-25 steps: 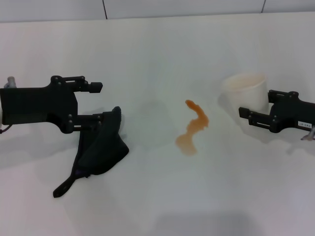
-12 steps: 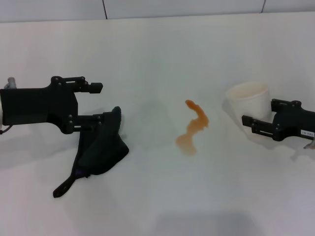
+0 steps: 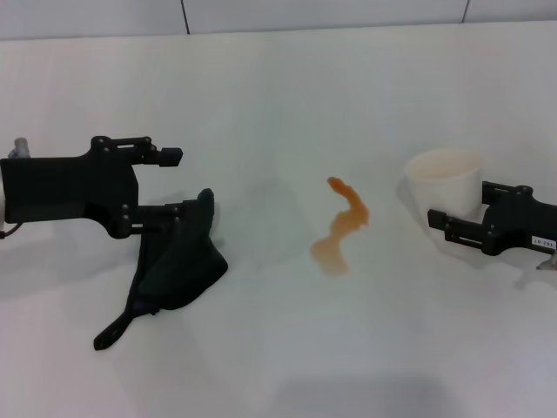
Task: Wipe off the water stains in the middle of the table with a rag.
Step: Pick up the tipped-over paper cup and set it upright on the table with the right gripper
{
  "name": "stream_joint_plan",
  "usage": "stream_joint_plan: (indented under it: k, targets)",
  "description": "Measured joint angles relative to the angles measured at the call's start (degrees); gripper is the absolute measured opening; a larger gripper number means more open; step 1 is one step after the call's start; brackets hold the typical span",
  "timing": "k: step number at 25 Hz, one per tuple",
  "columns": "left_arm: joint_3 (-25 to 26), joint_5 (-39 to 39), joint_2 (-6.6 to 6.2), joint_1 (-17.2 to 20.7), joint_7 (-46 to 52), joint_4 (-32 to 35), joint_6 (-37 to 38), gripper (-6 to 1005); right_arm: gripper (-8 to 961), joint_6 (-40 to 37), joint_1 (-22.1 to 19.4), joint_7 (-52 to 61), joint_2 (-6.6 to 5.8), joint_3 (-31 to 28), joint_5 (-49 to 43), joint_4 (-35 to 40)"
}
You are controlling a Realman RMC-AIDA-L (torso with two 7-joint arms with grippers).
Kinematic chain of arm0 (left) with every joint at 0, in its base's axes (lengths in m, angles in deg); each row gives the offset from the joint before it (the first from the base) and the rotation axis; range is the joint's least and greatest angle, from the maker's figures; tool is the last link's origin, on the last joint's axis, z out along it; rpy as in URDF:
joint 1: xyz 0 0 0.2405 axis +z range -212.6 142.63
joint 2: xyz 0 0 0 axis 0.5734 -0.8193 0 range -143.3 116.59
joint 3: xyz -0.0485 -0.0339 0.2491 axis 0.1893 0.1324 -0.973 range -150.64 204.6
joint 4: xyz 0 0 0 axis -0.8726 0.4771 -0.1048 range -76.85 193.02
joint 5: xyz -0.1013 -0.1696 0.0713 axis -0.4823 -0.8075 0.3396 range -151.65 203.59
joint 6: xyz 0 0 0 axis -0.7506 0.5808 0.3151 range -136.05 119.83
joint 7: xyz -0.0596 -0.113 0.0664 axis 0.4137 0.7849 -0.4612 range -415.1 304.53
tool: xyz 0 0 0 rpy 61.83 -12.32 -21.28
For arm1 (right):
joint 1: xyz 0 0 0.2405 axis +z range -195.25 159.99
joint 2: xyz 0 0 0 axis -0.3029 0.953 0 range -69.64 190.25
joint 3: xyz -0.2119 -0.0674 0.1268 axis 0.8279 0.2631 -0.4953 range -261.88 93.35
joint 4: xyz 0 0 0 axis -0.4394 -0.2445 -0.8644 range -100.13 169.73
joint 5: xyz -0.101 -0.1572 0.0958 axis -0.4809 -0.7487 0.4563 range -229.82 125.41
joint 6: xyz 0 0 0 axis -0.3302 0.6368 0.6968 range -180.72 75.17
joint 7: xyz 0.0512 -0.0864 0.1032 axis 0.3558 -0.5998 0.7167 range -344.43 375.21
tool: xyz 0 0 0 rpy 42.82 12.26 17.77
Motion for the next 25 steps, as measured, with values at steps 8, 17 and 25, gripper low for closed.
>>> stream_joint_plan:
  k: [8,17,25]
  targets:
    - [-0.1,0.0,0.00,-0.1,0.0,0.0,0.1,732,674,-1.2,-0.5,-0.4,0.02,0.1,-0.3,-0.7]
    - [-0.3,0.0,0.00,-0.4,0.1,0.1,0.0,732,773,-3.0,-0.4,-0.4,-0.09,0.2,-0.5,-0.8]
    - [-0.3,0.0,0.00,-0.2,0.1,0.4,0.1,732,861,-1.9,-0.6,-0.3,-0.12,0.1,-0.7,-0.8]
